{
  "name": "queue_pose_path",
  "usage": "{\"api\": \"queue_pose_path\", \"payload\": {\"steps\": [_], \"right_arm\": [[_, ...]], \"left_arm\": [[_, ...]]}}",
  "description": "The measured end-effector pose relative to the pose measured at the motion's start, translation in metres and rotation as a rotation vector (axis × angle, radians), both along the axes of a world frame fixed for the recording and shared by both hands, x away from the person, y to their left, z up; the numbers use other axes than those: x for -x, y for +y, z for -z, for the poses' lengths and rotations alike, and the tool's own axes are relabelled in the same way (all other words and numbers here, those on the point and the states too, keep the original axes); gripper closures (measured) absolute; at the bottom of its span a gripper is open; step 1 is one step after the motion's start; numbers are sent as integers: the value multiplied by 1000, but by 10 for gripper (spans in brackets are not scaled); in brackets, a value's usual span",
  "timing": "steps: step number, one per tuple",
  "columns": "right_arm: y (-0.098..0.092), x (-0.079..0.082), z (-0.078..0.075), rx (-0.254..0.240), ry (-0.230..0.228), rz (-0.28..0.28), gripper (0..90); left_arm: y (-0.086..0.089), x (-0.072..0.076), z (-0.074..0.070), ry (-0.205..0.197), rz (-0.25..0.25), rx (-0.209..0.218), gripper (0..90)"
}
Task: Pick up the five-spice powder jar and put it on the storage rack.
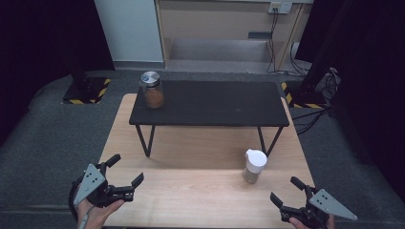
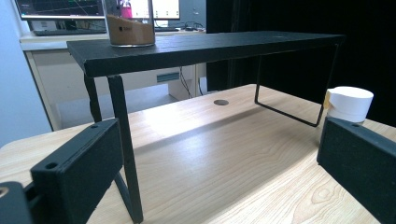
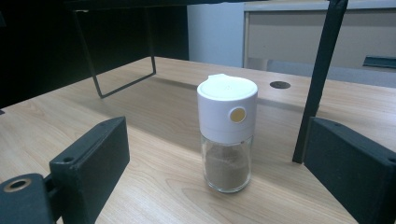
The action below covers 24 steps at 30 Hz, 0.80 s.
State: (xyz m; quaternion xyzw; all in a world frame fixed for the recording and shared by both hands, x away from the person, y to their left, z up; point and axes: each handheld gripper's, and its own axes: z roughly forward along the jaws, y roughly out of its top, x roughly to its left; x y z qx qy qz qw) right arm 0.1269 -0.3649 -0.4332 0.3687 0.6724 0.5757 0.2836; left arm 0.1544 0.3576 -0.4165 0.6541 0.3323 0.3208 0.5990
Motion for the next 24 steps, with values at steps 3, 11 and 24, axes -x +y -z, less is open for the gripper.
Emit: {"api": "queue_pose_path", "payload": {"steps": [3, 11, 24], "right_arm": [[0, 0, 0, -1, -1, 0, 75], [0, 0, 0, -2, 0, 4, 76], [1, 0, 0, 1, 2, 1, 76]], "left_arm": [[0, 0, 0, -5, 5, 2, 0], [1, 3, 0, -8, 5, 8, 0], [2, 3, 0, -9, 5, 12, 0]]}}
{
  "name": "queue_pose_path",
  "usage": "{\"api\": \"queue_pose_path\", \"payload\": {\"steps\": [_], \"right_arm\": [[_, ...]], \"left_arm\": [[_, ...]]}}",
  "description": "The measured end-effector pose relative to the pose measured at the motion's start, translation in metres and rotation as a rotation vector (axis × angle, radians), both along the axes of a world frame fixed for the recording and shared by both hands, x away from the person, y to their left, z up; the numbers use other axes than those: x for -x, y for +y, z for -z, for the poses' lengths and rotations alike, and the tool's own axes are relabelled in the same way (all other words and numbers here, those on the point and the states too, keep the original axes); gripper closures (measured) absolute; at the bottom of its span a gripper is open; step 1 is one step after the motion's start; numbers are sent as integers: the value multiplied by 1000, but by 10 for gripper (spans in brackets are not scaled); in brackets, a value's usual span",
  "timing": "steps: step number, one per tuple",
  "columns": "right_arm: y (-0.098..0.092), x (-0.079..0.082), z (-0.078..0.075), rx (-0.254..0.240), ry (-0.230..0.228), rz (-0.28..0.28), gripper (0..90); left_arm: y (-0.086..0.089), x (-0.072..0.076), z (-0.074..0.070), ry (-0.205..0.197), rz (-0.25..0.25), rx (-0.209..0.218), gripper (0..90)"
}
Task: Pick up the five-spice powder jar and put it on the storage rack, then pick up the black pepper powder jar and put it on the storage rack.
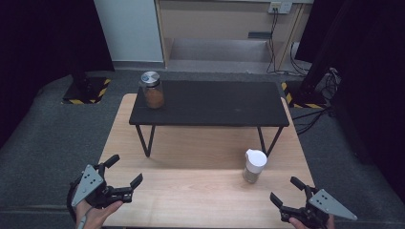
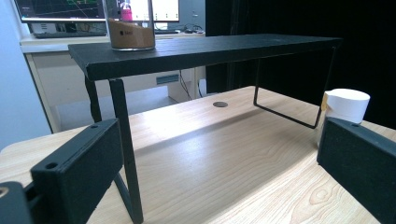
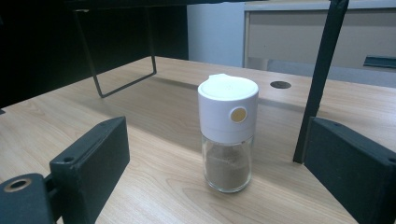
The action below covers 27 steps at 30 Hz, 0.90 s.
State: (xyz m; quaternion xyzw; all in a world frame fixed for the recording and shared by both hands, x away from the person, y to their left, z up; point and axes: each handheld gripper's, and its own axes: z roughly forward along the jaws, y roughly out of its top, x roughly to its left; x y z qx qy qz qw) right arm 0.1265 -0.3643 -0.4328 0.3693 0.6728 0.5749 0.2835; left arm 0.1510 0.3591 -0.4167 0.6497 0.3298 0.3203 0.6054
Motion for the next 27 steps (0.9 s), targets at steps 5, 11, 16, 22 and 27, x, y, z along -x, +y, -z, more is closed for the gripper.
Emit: {"api": "queue_pose_path", "payload": {"steps": [5, 11, 16, 22, 27], "right_arm": [[0, 0, 0, 0, -1, -1, 76], [0, -1, 0, -3, 3, -3, 76], [0, 0, 0, -3, 1, -2, 76], [0, -2, 0, -3, 5, -5, 76], [0, -1, 0, -5, 5, -1, 76]], "left_arm": [[0, 0, 0, 2, 2, 0, 0], [0, 0, 0, 1, 3, 2, 0], [1, 0, 1, 5, 0, 17, 0], [2, 0, 1, 4, -4, 14, 0], [2, 0, 1, 4, -6, 18, 0]]}}
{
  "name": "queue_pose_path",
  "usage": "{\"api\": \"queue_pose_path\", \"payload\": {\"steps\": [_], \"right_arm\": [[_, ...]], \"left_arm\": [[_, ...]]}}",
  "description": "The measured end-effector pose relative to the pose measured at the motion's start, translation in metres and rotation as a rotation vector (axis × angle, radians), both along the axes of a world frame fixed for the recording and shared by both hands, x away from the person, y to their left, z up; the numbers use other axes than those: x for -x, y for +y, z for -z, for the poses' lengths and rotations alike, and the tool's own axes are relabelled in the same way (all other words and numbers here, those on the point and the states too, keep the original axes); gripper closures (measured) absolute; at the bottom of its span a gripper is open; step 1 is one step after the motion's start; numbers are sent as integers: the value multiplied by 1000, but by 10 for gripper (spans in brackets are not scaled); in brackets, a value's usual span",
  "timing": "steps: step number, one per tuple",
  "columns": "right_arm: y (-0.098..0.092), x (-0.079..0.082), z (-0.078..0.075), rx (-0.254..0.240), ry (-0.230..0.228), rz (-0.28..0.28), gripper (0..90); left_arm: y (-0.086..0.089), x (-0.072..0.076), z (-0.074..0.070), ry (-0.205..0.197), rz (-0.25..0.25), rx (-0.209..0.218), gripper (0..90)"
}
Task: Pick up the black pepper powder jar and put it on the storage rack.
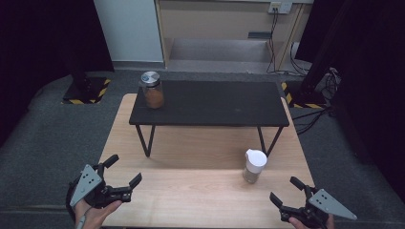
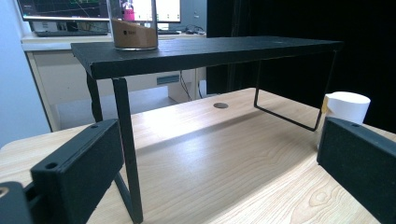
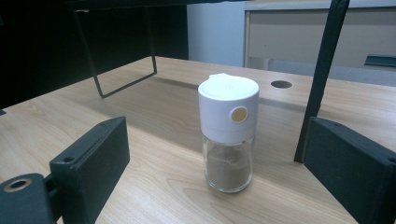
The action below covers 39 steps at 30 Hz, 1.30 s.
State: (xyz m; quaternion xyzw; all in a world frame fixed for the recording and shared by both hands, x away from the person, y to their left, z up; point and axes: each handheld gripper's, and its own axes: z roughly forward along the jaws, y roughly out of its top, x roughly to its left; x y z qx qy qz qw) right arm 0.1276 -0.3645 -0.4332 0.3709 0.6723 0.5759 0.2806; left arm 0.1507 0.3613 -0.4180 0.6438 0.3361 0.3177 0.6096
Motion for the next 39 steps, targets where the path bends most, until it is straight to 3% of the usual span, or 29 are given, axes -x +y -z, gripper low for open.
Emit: {"api": "queue_pose_path", "payload": {"steps": [30, 39], "right_arm": [[6, 7, 1, 7, -49, 49, 17], [6, 8, -5, 11, -61, 54, 14]], "left_arm": [[2, 0, 0, 12, 2, 15, 0], [4, -1, 0, 18, 8, 14, 0]]}}
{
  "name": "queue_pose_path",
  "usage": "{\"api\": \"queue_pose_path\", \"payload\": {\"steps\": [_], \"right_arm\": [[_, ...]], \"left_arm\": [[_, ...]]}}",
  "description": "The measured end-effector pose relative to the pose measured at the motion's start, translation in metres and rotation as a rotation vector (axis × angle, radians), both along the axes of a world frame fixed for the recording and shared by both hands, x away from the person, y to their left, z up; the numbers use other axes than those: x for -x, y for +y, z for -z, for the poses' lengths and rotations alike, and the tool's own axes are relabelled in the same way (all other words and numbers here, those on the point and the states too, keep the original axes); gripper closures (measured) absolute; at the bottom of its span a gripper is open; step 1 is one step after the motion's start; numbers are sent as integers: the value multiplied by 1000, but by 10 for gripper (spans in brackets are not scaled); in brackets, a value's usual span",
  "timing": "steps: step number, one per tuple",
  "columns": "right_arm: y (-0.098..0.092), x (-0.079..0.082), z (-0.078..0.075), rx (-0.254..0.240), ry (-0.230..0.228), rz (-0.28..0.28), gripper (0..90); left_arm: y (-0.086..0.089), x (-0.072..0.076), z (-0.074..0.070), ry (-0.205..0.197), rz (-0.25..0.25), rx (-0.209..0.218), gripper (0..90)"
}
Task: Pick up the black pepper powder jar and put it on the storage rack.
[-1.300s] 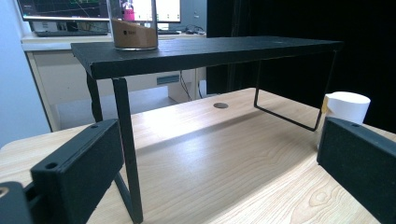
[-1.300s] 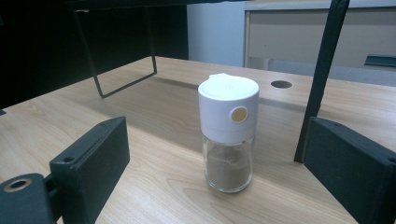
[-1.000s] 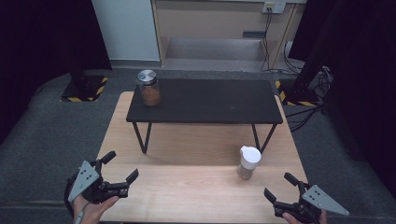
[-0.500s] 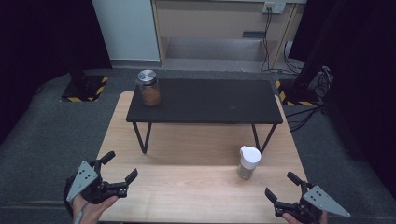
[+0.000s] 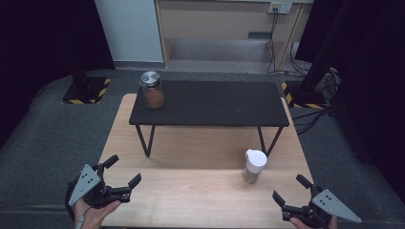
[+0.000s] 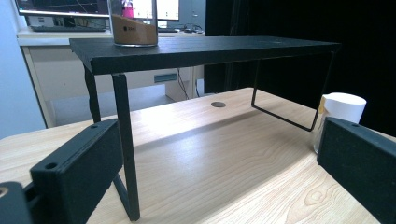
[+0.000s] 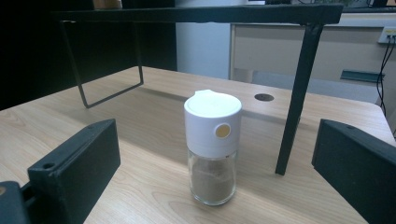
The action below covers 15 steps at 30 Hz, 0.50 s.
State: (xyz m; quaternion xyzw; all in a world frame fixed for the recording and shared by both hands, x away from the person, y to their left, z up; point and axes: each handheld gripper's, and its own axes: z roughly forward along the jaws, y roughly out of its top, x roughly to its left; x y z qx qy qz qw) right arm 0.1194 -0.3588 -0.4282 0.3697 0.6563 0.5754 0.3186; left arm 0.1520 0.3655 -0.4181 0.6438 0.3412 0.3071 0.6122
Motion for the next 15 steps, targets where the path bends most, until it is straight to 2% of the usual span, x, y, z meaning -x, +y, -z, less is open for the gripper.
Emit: {"api": "queue_pose_path", "payload": {"steps": [15], "right_arm": [[0, -4, -17, 14, 2, -22, 20]], "left_arm": [[2, -2, -1, 9, 16, -10, 0]]}}
